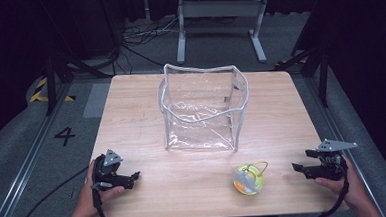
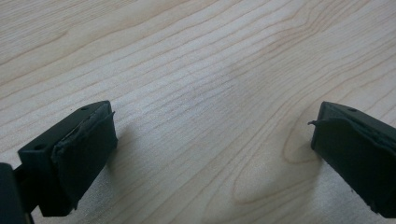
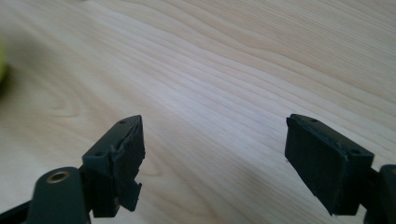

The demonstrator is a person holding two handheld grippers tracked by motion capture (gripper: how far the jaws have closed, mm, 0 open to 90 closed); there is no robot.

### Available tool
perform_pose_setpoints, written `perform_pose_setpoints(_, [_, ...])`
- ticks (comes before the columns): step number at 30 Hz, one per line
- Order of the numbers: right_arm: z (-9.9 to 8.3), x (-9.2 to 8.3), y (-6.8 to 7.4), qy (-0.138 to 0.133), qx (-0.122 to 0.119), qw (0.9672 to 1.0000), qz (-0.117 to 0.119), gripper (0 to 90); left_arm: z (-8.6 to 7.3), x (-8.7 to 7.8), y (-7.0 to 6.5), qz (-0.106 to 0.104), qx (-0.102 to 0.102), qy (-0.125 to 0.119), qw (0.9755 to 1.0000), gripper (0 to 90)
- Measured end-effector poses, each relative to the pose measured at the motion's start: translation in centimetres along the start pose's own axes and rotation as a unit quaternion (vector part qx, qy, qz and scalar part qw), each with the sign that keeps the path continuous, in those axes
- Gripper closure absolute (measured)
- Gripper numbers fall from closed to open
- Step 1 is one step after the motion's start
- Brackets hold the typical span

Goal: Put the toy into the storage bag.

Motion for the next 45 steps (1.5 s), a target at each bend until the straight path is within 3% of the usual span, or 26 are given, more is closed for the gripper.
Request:
perform_pose_setpoints(3, [0.8, -1.3, 1.8, 0.014, -0.034, 0.9991, 0.022, 20.8, 0.0, 0.0, 0.0, 0.003, 0.0, -0.001, 1.0, 0.5])
perform_pose_setpoints(6, [1.3, -2.3, 3.4, 0.027, -0.062, 0.9974, 0.026, 21.3, 0.0, 0.0, 0.0, 0.0, 0.0, 0.0, 1.0, 0.5])
perform_pose_setpoints(15, [2.7, -3.1, 6.8, 0.043, -0.107, 0.9923, 0.045, 22.9, 0.0, 0.0, 0.0, 0.001, 0.001, 0.001, 1.0, 0.5])
perform_pose_setpoints(22, [3.9, -3.7, 9.4, 0.053, -0.147, 0.9861, 0.057, 24.5, 0.0, 0.0, 0.0, 0.005, -0.001, -0.003, 1.0, 0.5])
perform_pose_setpoints(23, [4.3, -3.9, 10.1, 0.057, -0.161, 0.9836, 0.058, 25.1, 0.0, 0.0, 0.0, 0.005, -0.001, -0.003, 1.0, 0.5])
perform_pose_setpoints(30, [5.3, -4.1, 12.1, 0.069, -0.191, 0.9769, 0.066, 26.3, 0.0, 0.0, 0.0, 0.005, -0.001, -0.003, 1.0, 0.5])
perform_pose_setpoints(34, [6.3, -4.4, 13.6, 0.086, -0.211, 0.971, 0.074, 27.7, 0.0, 0.0, 0.0, 0.005, -0.001, -0.003, 1.0, 0.5])
perform_pose_setpoints(39, [7.5, -4.9, 15.3, 0.094, -0.24, 0.9642, 0.063, 30.5, 0.0, 0.0, 0.0, 0.008, -0.002, -0.004, 1.0, 0.5])
perform_pose_setpoints(45, [8.2, -4.4, 16.2, 0.113, -0.256, 0.9576, 0.068, 35.9, 0.0, 0.0, 0.0, 0.008, -0.002, -0.004, 1.0, 0.6])
Point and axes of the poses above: each handheld gripper's, and its own axes: x roughly forward along the jaws, z roughly out of its top, y roughly to its left, the point moved 7 cm from there along x, roughly forward along the jaws, and after that the axes turned 9 degrees about x, right-handed, at the moved point
